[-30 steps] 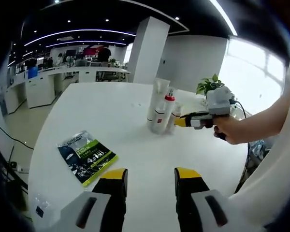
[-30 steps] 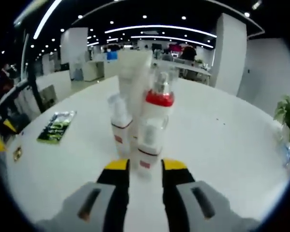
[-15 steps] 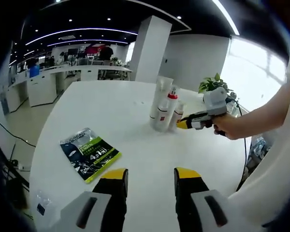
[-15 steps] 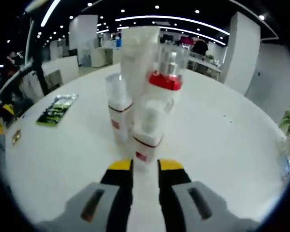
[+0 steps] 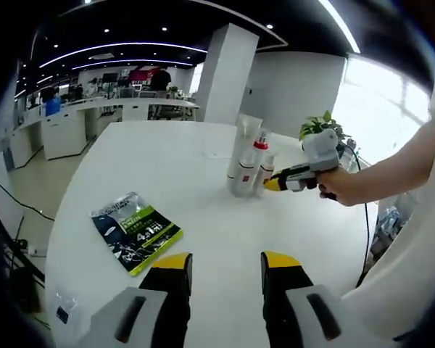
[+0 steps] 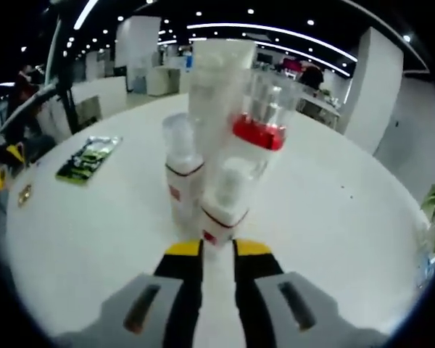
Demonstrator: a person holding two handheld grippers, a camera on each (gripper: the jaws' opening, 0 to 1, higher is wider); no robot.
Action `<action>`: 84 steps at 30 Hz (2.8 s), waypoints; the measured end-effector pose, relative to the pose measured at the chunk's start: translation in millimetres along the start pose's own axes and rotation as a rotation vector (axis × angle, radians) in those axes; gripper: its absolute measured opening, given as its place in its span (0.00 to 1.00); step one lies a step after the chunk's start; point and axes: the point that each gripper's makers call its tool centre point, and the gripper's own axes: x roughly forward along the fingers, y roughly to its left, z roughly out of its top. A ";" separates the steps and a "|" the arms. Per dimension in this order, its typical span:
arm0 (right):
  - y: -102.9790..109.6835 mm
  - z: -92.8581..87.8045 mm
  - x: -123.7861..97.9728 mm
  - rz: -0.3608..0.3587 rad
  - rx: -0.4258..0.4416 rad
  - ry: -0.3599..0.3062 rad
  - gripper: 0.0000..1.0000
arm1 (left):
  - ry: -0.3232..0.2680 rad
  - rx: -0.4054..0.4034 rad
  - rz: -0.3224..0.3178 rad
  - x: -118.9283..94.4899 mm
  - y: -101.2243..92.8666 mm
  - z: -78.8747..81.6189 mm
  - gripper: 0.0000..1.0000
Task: Arrange the skincare products in the storage area until every visible bottle or jar stands upright without overlapping.
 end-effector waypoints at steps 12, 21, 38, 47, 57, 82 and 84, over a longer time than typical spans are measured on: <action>-1.8 7.1 2.5 0.016 -0.052 -0.003 0.14 | -0.001 -0.005 0.008 -2.0 2.7 -1.0 0.39; -1.9 10.7 4.4 0.027 -0.072 -0.003 0.14 | -0.001 -0.005 0.014 -3.6 4.1 -1.6 0.39; 5.0 -7.9 -7.8 0.066 0.065 0.011 0.25 | 0.007 -0.170 0.073 -4.7 33.7 -15.5 0.41; 60.9 -12.5 -19.9 0.165 0.176 -0.003 0.30 | -0.012 -0.301 0.163 1.3 86.8 -12.0 0.46; 150.3 43.3 6.5 0.366 0.235 -0.074 0.39 | 0.008 -0.448 0.210 20.4 129.9 -15.5 0.57; 235.0 73.4 87.6 0.660 0.069 0.174 0.36 | 0.025 -0.535 0.168 58.6 156.5 1.4 0.56; 238.9 74.6 89.1 0.678 0.060 0.176 0.31 | 0.024 -0.550 0.150 62.0 155.4 4.1 0.55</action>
